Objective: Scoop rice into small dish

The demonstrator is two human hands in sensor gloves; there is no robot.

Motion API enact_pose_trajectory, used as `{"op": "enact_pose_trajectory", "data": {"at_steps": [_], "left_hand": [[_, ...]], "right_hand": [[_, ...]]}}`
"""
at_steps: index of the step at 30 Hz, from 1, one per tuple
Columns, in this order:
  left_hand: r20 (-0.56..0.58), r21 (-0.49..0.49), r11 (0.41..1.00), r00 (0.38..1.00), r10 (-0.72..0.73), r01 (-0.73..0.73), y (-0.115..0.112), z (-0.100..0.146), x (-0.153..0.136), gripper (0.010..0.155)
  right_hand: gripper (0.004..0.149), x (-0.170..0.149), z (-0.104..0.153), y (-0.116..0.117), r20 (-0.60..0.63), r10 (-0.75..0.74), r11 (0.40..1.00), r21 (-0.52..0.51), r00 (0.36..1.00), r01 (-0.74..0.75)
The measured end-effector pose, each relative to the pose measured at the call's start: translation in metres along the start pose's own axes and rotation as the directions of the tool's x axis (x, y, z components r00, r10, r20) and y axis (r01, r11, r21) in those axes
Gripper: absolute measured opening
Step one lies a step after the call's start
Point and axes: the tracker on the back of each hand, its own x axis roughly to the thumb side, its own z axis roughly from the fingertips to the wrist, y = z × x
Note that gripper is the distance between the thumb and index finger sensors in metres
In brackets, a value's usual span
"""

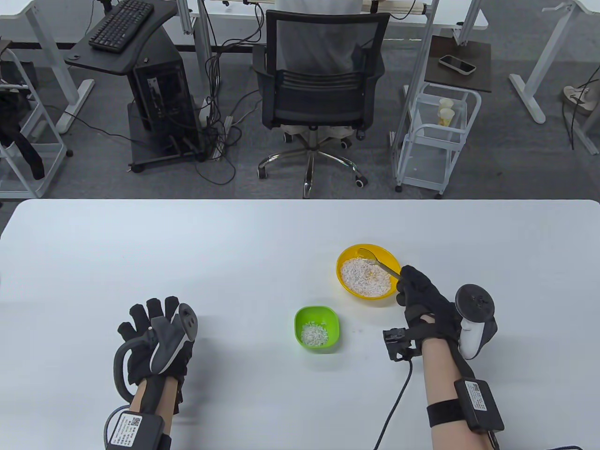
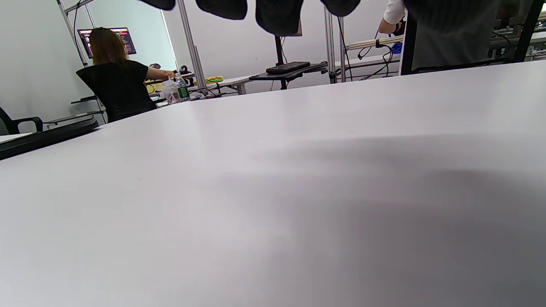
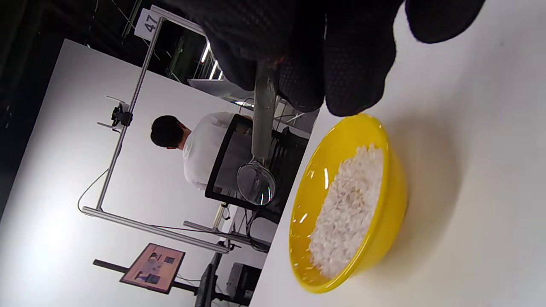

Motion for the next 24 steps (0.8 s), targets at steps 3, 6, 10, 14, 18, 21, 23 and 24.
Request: {"op": "enact_pose_trajectory", "data": {"at_steps": [3, 6, 10, 14, 18, 21, 23, 24], "left_hand": [[0.000, 0.001, 1.000, 1.000, 0.001, -0.001, 0.000, 0.000, 0.000, 0.072], [-0.001, -0.004, 1.000, 1.000, 0.000, 0.000, 0.000, 0.000, 0.000, 0.072], [0.000, -0.004, 1.000, 1.000, 0.000, 0.000, -0.001, 0.000, 0.001, 0.072], [-0.002, -0.005, 1.000, 1.000, -0.001, 0.001, -0.001, 0.000, 0.001, 0.072], [-0.001, -0.007, 1.000, 1.000, 0.000, 0.000, -0.001, 0.000, 0.001, 0.072], [0.000, -0.006, 1.000, 1.000, 0.002, -0.002, -0.001, 0.000, 0.001, 0.072], [0.001, -0.006, 1.000, 1.000, 0.002, -0.002, -0.001, 0.000, 0.001, 0.072], [0.001, -0.007, 1.000, 1.000, 0.002, -0.002, -0.001, 0.000, 0.001, 0.072]], "right_hand": [[0.045, 0.000, 0.000, -0.004, 0.002, 0.130, 0.989, -0.065, 0.992, -0.129], [0.045, -0.003, -0.001, -0.006, -0.013, 0.229, 0.968, -0.106, 0.973, -0.229], [0.045, -0.006, -0.002, -0.003, -0.019, 0.288, 0.947, -0.142, 0.957, -0.288], [0.045, -0.004, 0.000, 0.005, -0.007, 0.430, 0.890, -0.162, 0.903, -0.425], [0.045, -0.004, 0.000, 0.013, 0.004, 0.501, 0.855, -0.153, 0.865, -0.495], [0.045, -0.006, -0.001, 0.015, 0.003, 0.500, 0.858, -0.134, 0.866, -0.495], [0.045, -0.008, -0.002, 0.015, -0.004, 0.479, 0.872, -0.112, 0.878, -0.476], [0.045, -0.010, -0.003, 0.014, -0.008, 0.451, 0.888, -0.094, 0.893, -0.449]]}}
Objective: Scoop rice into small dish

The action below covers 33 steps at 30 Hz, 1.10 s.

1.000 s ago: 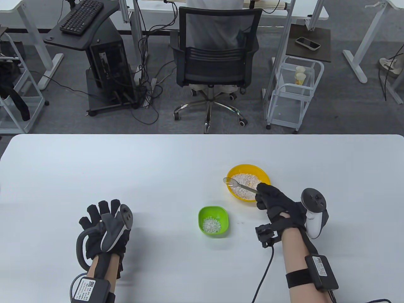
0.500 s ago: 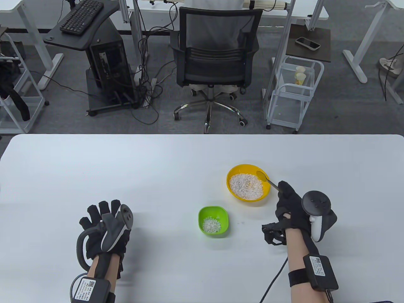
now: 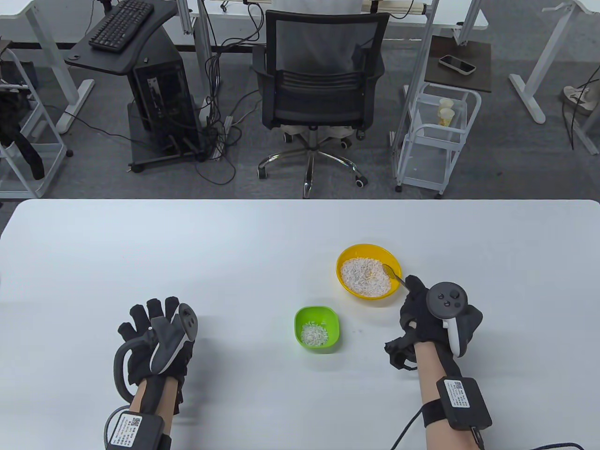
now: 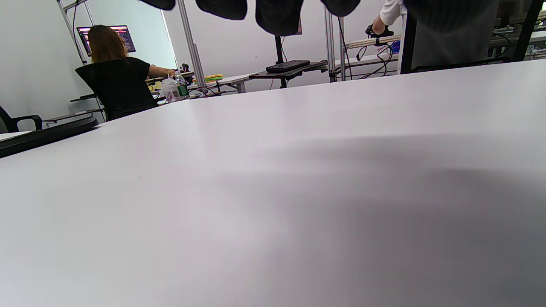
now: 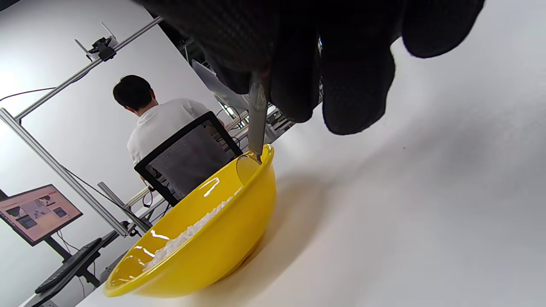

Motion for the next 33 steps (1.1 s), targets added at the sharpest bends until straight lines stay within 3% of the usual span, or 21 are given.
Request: {"op": "enact_pose_trajectory", "data": {"at_steps": [7, 9, 11, 13, 22, 33], "left_hand": [[0.001, 0.000, 1.000, 1.000, 0.001, -0.001, 0.000, 0.000, 0.000, 0.072], [0.002, 0.001, 1.000, 1.000, 0.002, -0.002, 0.000, 0.000, 0.000, 0.073], [0.002, 0.000, 1.000, 1.000, 0.002, -0.002, -0.001, 0.000, 0.000, 0.072], [0.003, 0.001, 1.000, 1.000, 0.002, -0.002, -0.001, 0.000, 0.000, 0.072], [0.003, -0.001, 1.000, 1.000, 0.007, -0.007, -0.001, -0.001, 0.000, 0.072], [0.005, 0.000, 1.000, 1.000, 0.016, -0.016, -0.001, -0.001, 0.000, 0.072]], "right_hand": [[0.045, -0.006, -0.002, 0.011, -0.059, -0.205, 0.971, 0.110, 0.977, 0.210], [0.045, -0.009, -0.002, 0.017, -0.096, -0.286, 0.943, 0.148, 0.953, 0.298], [0.046, -0.014, -0.001, 0.024, -0.178, -0.413, 0.876, 0.192, 0.893, 0.443], [0.047, -0.017, 0.000, 0.027, -0.229, -0.457, 0.849, 0.174, 0.859, 0.498], [0.047, -0.022, -0.001, 0.020, -0.263, -0.491, 0.840, 0.109, 0.830, 0.531], [0.047, -0.031, -0.005, 0.005, -0.301, -0.604, 0.757, 0.075, 0.738, 0.650]]}}
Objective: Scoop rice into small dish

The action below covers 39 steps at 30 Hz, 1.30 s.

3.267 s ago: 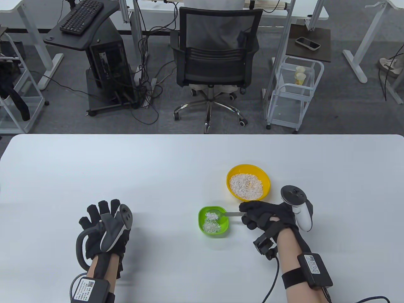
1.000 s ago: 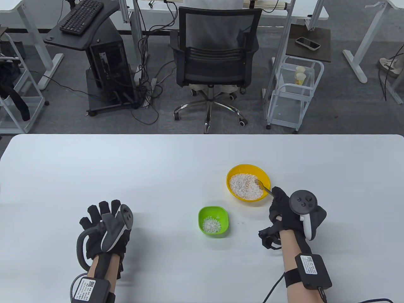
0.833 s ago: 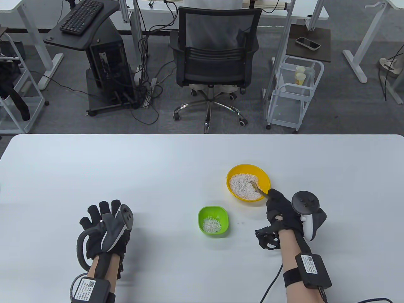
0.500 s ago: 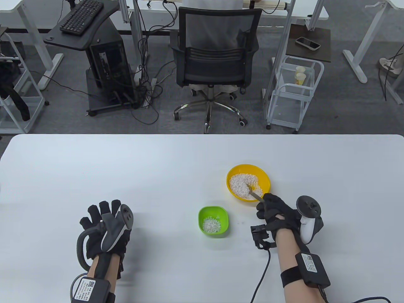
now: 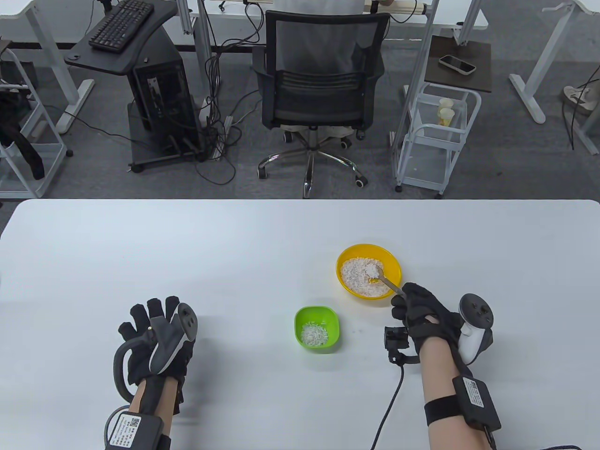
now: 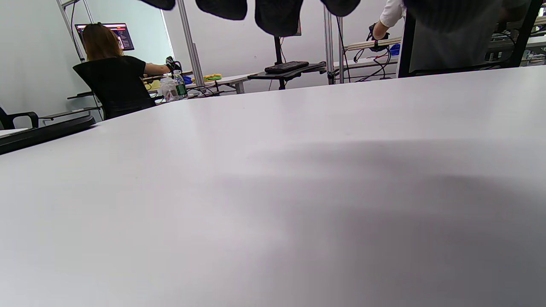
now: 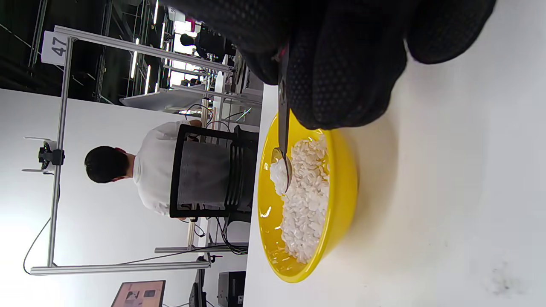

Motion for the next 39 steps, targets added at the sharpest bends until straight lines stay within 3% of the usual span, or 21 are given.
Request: {"op": "enact_pose_trajectory", "data": {"at_steps": [12, 17, 28, 36, 39], "left_hand": [[-0.002, -0.003, 1.000, 1.000, -0.004, 0.004, 0.001, 0.001, -0.002, 0.072], [-0.003, -0.004, 1.000, 1.000, -0.006, 0.006, 0.001, 0.001, -0.001, 0.072], [-0.003, -0.003, 1.000, 1.000, -0.007, 0.007, 0.001, 0.001, -0.001, 0.072], [-0.002, -0.002, 1.000, 1.000, -0.002, 0.002, 0.001, 0.001, -0.001, 0.073], [-0.001, -0.002, 1.000, 1.000, -0.002, 0.002, 0.001, 0.001, -0.001, 0.072]], "right_hand": [[0.045, 0.017, 0.006, -0.012, 0.053, -0.166, 0.984, 0.077, 0.985, 0.162], [0.045, 0.025, 0.009, -0.005, 0.068, -0.176, 0.968, 0.193, 0.982, 0.160], [0.045, 0.025, 0.013, 0.033, 0.072, 0.024, 0.862, 0.504, 0.997, -0.057], [0.045, 0.021, 0.015, 0.048, 0.114, 0.222, 0.784, 0.570, 0.968, -0.246], [0.046, 0.022, 0.018, 0.054, 0.161, 0.339, 0.731, 0.575, 0.927, -0.367]]}}
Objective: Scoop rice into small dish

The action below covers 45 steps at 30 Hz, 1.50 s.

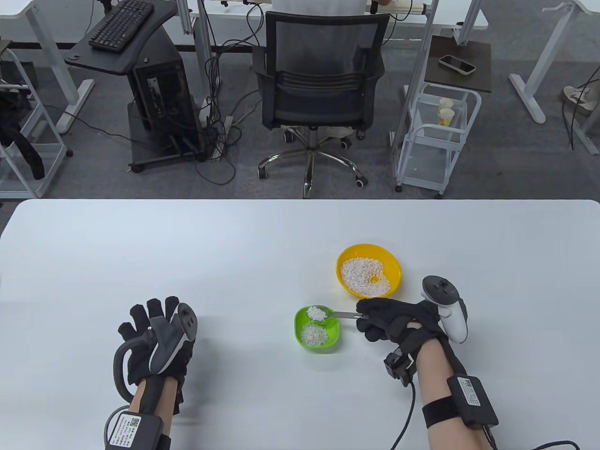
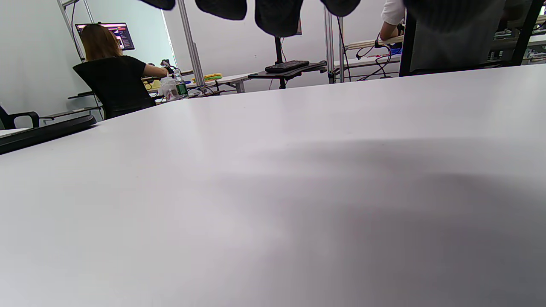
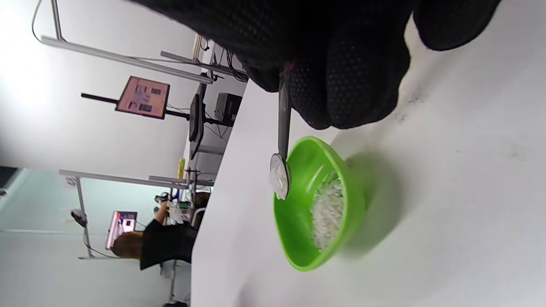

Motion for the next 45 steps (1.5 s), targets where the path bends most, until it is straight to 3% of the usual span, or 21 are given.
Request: {"op": "enact_pose_trajectory", "data": {"at_steps": [7, 21, 26, 32, 36, 40, 45], "left_hand": [[-0.002, 0.000, 1.000, 1.000, -0.001, 0.001, 0.000, 0.000, 0.000, 0.072], [-0.005, -0.001, 1.000, 1.000, -0.003, 0.003, 0.000, 0.000, 0.000, 0.072], [-0.002, 0.000, 1.000, 1.000, -0.003, 0.003, 0.000, 0.000, 0.000, 0.072], [-0.003, -0.001, 1.000, 1.000, -0.004, 0.004, 0.000, 0.000, 0.000, 0.072], [-0.004, -0.002, 1.000, 1.000, -0.007, 0.007, 0.000, 0.000, 0.001, 0.072], [-0.007, -0.002, 1.000, 1.000, -0.009, 0.009, -0.001, 0.000, 0.000, 0.072], [-0.009, -0.005, 1.000, 1.000, -0.006, 0.006, -0.001, 0.000, 0.000, 0.072]], "right_hand": [[0.044, 0.010, 0.000, 0.008, 0.030, 0.148, 0.988, -0.038, 0.989, -0.147], [0.041, 0.015, 0.004, 0.006, 0.071, 0.202, 0.973, -0.127, 0.977, -0.192], [0.041, 0.023, 0.010, 0.002, 0.129, 0.166, 0.979, -0.141, 0.978, -0.148], [0.042, 0.030, 0.024, -0.016, 0.257, 0.010, 0.977, -0.209, 0.966, 0.046], [0.042, 0.021, 0.031, -0.030, 0.247, -0.113, 0.925, -0.327, 0.962, 0.192], [0.043, 0.009, 0.032, -0.040, 0.246, -0.207, 0.879, -0.379, 0.947, 0.291], [0.044, -0.003, 0.030, -0.045, 0.164, -0.160, 0.850, -0.479, 0.973, 0.221]]}}
